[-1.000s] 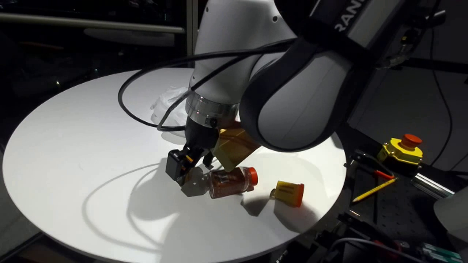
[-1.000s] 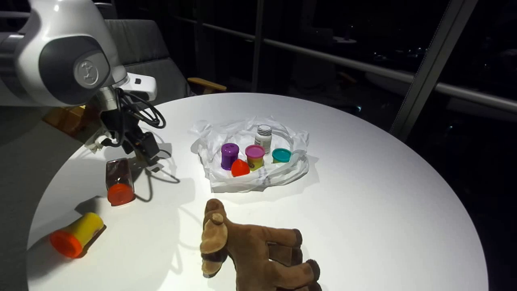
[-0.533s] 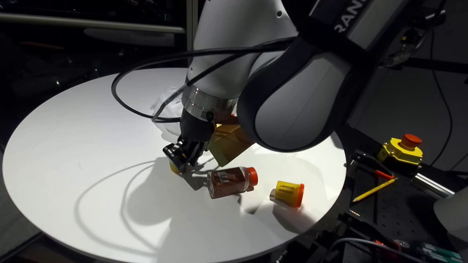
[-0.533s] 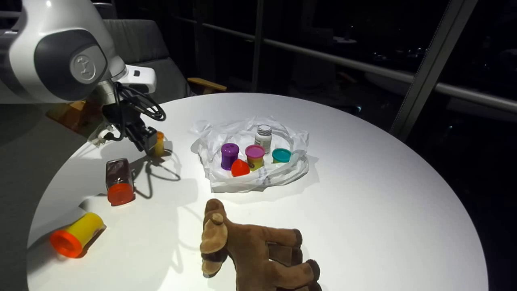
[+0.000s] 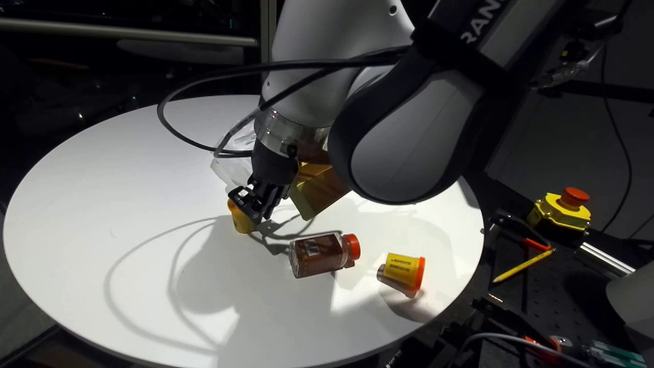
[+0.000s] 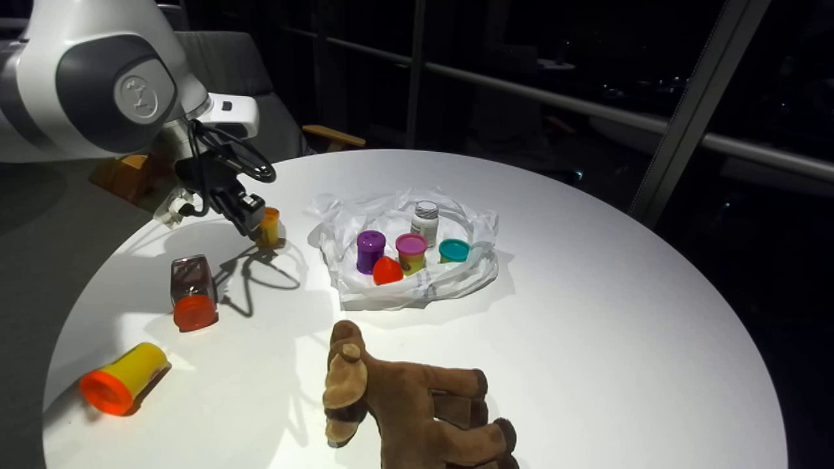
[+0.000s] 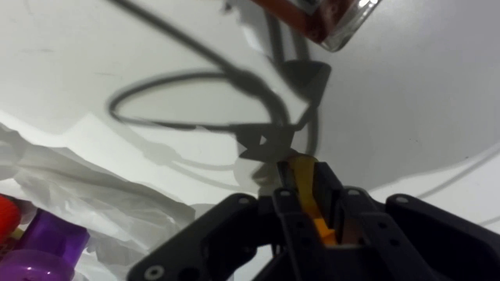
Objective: Pick the objects on the table and put them in the plastic bag
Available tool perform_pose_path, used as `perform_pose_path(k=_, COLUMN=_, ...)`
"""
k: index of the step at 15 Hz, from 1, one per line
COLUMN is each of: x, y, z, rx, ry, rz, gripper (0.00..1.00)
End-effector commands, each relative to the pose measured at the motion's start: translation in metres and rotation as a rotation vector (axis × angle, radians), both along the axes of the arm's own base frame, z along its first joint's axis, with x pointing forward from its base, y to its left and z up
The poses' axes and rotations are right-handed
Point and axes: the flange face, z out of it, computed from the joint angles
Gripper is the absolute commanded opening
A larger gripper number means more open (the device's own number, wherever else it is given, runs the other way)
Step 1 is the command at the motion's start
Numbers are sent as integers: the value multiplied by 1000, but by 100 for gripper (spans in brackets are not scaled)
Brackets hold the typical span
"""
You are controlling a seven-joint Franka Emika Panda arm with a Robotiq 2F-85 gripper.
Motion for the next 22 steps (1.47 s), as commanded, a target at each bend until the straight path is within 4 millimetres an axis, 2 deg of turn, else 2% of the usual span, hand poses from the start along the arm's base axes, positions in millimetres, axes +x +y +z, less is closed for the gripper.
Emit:
perform_pose_path(k=1, x=4, y=2, z=4, rx=-4, ry=-33, rz=-11, gripper=55)
perform_pose_path(k=7, x=15, y=11, z=3, rx=15, ry=-48, rz=-28, gripper=99)
perform_pose_path(k=13, x=35, y=19, z=-1, rx=34, ry=-57, rz=-59, gripper=100)
perform_pose_path(k=14, x=38, y=19, z=-4, rx=30, ry=-55, rz=-61, gripper=93)
perform_pose_path(k=15, x=41, y=19, z=-6, rx=27, ry=-56, rz=-64, gripper=74)
perform_pose_path(k=20, x=49, y=11, z=-6, rx=1, ry=-76, rz=-78, gripper=35)
perform_pose_path(k=22, x=54, y=5, z=6, rx=-23, ry=-92, rz=-94, gripper=25)
